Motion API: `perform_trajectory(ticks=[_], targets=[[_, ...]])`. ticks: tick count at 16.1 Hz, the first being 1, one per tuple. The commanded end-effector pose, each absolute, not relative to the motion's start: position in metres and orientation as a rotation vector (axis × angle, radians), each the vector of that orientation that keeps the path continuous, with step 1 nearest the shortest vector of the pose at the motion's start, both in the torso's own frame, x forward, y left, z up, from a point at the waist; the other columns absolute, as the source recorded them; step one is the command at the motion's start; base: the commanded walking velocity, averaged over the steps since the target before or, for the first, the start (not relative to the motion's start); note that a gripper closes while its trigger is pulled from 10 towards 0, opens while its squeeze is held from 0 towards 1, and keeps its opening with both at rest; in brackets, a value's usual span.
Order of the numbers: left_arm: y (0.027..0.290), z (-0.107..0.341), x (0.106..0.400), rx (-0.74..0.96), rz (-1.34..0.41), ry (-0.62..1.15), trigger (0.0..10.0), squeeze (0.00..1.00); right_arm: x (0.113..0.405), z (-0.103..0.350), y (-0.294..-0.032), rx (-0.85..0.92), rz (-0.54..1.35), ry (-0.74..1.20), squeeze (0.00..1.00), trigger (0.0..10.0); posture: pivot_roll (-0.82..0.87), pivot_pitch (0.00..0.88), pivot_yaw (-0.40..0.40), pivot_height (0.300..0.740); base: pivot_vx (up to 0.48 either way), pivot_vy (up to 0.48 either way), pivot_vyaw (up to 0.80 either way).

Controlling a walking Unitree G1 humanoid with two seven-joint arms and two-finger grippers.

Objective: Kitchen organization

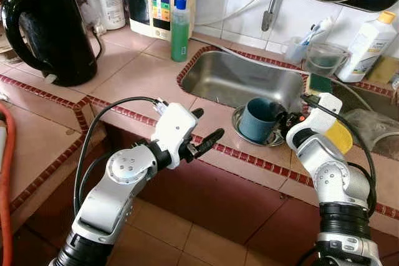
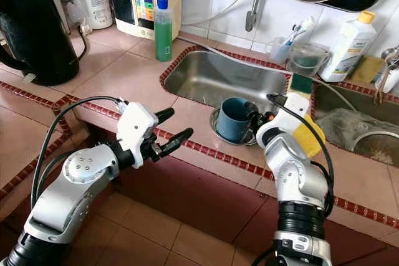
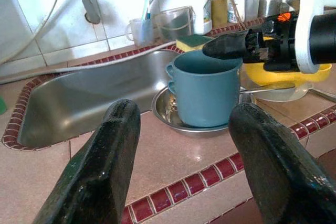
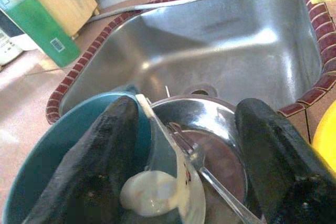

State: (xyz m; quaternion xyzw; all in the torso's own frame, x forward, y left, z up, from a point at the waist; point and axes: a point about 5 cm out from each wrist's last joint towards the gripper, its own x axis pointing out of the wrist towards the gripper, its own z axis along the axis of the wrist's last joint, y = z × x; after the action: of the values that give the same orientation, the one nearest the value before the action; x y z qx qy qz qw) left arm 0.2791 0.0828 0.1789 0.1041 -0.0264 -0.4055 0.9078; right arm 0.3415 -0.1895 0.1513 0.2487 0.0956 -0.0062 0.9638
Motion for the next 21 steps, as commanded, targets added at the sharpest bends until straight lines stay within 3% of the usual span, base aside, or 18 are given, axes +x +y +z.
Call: perform_trajectory(ticks=[1,21], targets=[[0.0806,0.1847,0.2783,0.225,-0.835,-0.072,10.0,0.0,0.3434,0.1543,-0.1916,0.514,-0.025,0.193,0.0,0.0,-0.02,0.0,-0.087,0.74,0.0,0.0,0.0],[0.0801,0.1915,0.2818,0.219,-0.818,-0.096,10.0,0.0,0.3426,0.1481,-0.1858,0.515,0.024,0.274,0.0,0.0,-0.01,0.0,-0.092,0.74,0.0,0.0,0.0]])
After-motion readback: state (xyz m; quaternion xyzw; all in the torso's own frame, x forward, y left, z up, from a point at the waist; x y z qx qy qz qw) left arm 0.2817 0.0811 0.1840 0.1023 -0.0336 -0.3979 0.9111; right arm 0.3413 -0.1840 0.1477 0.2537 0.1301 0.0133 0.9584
